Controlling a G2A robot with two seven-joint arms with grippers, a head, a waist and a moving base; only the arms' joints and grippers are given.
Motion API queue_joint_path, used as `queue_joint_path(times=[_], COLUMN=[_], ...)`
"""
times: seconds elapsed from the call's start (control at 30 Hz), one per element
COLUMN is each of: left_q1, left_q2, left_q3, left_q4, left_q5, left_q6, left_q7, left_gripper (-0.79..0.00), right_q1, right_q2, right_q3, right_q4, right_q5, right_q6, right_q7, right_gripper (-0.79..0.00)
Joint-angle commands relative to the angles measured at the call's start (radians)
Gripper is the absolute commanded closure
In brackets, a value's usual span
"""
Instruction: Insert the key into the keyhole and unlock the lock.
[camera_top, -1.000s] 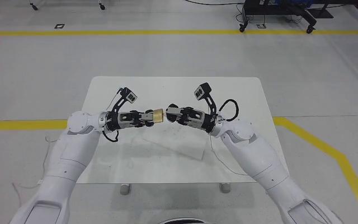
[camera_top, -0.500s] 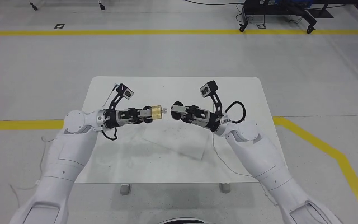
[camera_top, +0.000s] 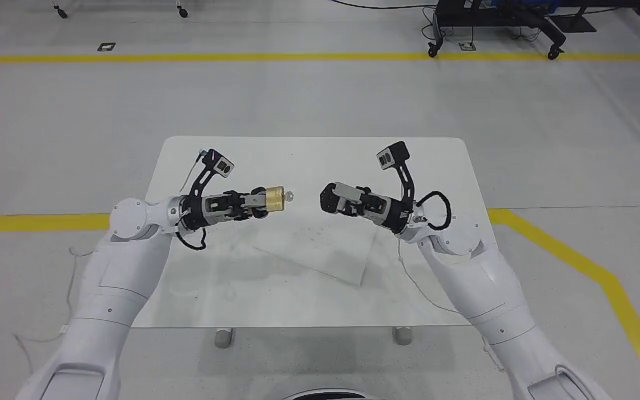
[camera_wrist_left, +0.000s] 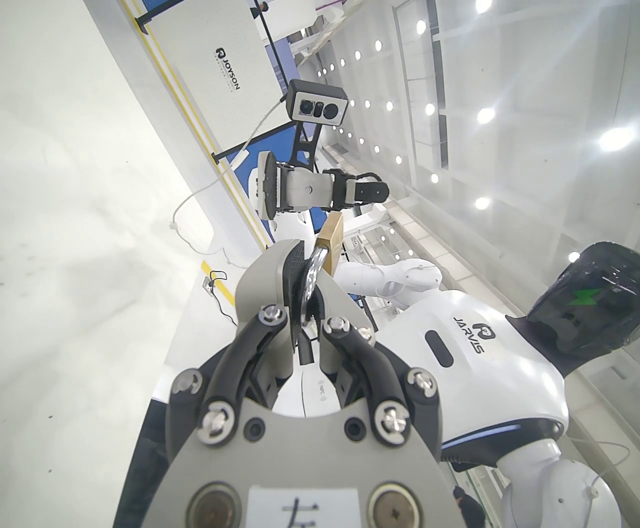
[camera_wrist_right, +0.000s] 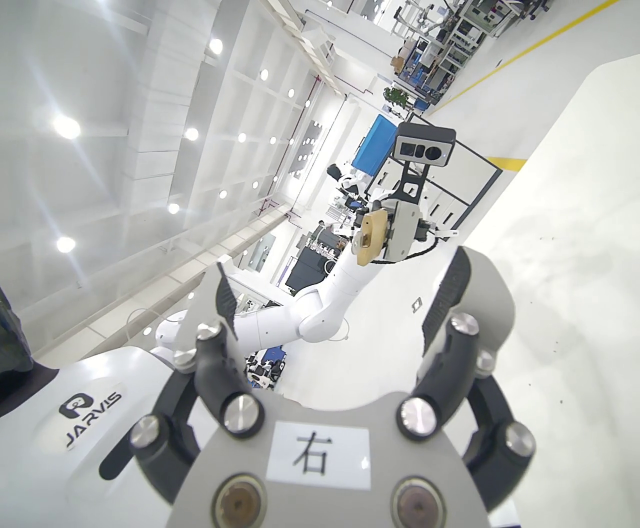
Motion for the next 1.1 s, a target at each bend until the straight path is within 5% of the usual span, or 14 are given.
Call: queue_joint_path(times=[0.0,0.07,0.1,0.13,0.27,0.53,1.07], left_q1=[0.012,0.022,0.025,0.029,0.045,0.064,0.088], left_q2=[0.003,0.006,0.008,0.01,0.014,0.021,0.031], left_q3=[-0.001,-0.003,-0.006,-0.009,-0.015,-0.019,-0.014], left_q4=[-0.028,-0.049,-0.058,-0.067,-0.096,-0.132,-0.178], left_q5=[0.063,0.101,0.13,0.156,0.198,0.278,0.404], left_q6=[-0.006,-0.008,-0.016,-0.025,-0.035,-0.06,-0.103], left_q7=[0.044,0.064,0.077,0.09,0.118,0.157,0.221], left_gripper=[0.0,0.0,0.0,0.0,0.0,0.0,0.0], right_q1=[-0.011,-0.003,-0.006,-0.002,0.001,0.007,0.037], right_q2=[-0.002,0.0,0.001,0.002,0.008,0.012,0.006], right_q3=[-0.011,0.003,0.002,0.005,0.009,-0.018,-0.086], right_q4=[-0.001,0.007,0.01,0.009,0.003,-0.02,-0.009], right_q5=[0.059,0.083,0.11,0.124,0.096,-0.012,-0.085], right_q6=[0.052,0.091,0.124,0.153,0.235,0.343,0.443], right_q7=[0.008,0.019,0.03,0.044,0.062,0.022,-0.015], right_gripper=[-0.785,-0.785,-0.656,-0.385,-0.206,-0.292,-0.252])
